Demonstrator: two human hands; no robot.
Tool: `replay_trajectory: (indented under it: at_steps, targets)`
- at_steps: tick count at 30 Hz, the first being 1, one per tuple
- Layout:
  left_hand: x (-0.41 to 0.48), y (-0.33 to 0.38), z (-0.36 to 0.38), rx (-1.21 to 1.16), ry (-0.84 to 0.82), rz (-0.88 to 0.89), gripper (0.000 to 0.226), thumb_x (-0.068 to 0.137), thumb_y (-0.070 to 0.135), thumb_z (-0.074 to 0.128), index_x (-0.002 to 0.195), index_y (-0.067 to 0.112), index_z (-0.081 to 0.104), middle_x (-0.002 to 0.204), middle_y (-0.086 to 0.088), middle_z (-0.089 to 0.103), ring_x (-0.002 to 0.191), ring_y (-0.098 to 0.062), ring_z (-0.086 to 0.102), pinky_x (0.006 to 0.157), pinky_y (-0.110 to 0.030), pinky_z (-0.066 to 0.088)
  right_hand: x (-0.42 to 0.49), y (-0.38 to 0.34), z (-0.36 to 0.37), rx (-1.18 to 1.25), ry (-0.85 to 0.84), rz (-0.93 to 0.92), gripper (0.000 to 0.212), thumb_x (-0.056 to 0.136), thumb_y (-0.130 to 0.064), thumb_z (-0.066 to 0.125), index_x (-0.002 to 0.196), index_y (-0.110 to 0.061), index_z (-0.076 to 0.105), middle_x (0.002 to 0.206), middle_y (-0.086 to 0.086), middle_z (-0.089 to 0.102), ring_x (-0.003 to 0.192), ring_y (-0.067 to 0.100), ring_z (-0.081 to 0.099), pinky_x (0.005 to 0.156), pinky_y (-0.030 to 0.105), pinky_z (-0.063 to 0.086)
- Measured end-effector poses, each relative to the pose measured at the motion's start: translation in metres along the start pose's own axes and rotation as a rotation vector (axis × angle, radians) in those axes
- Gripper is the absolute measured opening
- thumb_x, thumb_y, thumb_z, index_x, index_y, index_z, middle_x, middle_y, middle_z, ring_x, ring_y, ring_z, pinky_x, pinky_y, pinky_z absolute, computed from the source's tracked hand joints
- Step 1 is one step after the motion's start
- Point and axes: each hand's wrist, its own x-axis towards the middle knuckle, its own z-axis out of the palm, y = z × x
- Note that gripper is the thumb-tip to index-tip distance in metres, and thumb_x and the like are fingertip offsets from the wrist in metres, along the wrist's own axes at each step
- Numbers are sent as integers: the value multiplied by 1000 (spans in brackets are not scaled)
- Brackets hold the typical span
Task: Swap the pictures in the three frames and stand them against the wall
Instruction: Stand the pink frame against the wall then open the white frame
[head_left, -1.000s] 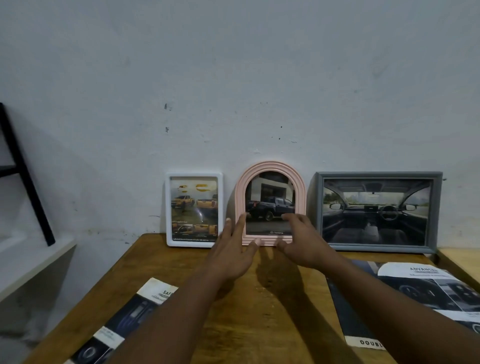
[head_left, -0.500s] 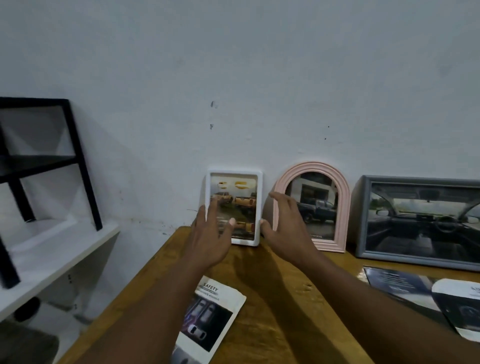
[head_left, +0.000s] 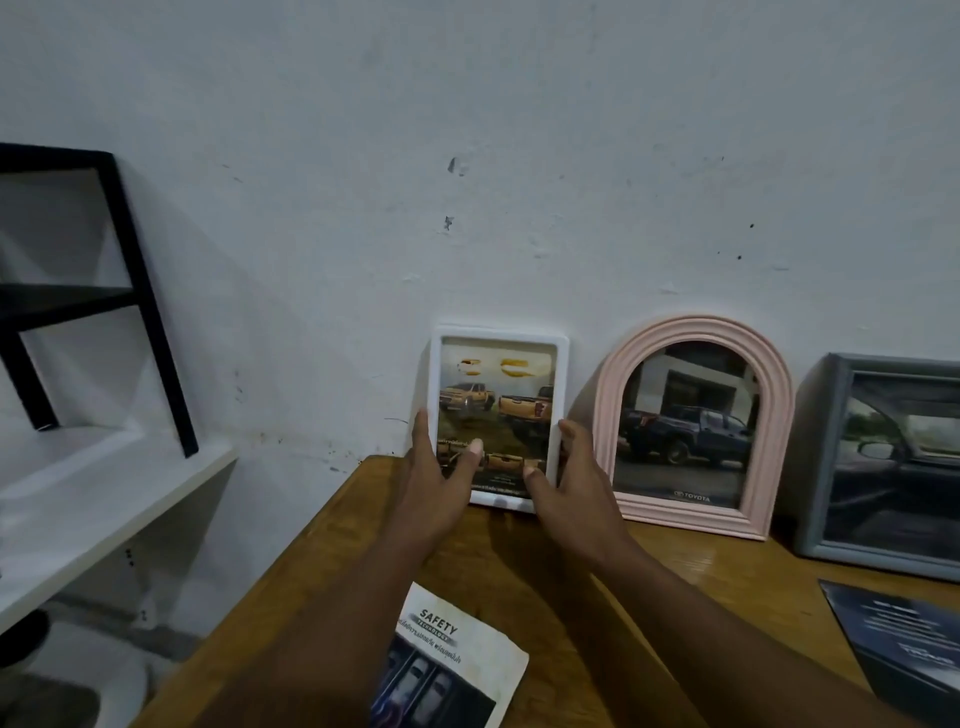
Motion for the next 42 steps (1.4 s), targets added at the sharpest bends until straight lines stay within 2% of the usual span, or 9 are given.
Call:
replay_trajectory:
  at_steps: [4,10,13,20,24,29,32,37,42]
  targets:
    - [-11,3,-9,18,49,66,93,76,85,41,153,51,1,159,0,35,130,-26,53,94,-49,57,-8,-9,-12,38,30,-40,56,96,-11,61,139,-33,32,140,-4,51,116,7,52,65,4,48]
    - [-60,26,-34,-24,28,108,83,88,66,43,158,43,5,143,-1,50,103,-18,64,65,-20,53,-41,-44,-56,76,39,-79,61,94,-8,63,142,-32,33,134,-2,53,112,17,60,79,35,59]
    - [-94,45,-40,-35,-3,131,70,99,55,43,158,37,11,138,2,51,96,-11,62,57,-10,46,-63,-58,-84,66,18,-101,63,93,-7,65,142,-31,33,121,-5,55,100,15,64,66,26,60]
    - [-162,83,-12,-108,-202,87,62,101,59,40,156,40,17,141,-4,54,114,-22,62,94,-45,56,-118,-87,-172,-20,32,-97,47,90,-10,68,130,-24,48,100,0,60,89,19,68,69,37,62]
    - [-196,104,31,-107,-433,53,56,99,67,33,150,46,26,136,-9,61,107,-26,67,83,-40,58,-142,-91,-227,-75,36,46,38,91,-14,68,125,-20,52,98,9,63,77,25,71,57,36,61]
    - [-215,138,70,-53,-481,119,72,89,82,24,154,52,15,165,-2,29,142,-33,43,113,-57,39,-167,-91,-257,-344,49,106,35,88,-20,71,118,-22,52,105,9,60,77,21,67,48,23,54]
    - [-214,160,76,-145,-461,159,83,82,88,22,155,49,17,164,-1,31,131,-29,53,109,-58,42,-175,-91,-248,-447,29,87,41,87,-22,72,122,-21,50,104,7,59,78,19,66,61,32,61]
    - [-205,177,64,-296,-432,106,54,103,64,21,147,35,35,136,-4,55,104,-23,64,82,-40,56,-174,-86,-216,-304,-98,106,30,94,-26,66,119,-22,50,101,6,63,73,20,72,49,25,55]
    - [-186,132,52,-102,-386,37,85,80,85,23,145,32,42,145,-5,53,126,-31,56,106,-57,46,-170,-52,-197,-438,-85,57,27,90,-32,69,111,-29,53,103,-1,62,85,11,61,72,30,56]
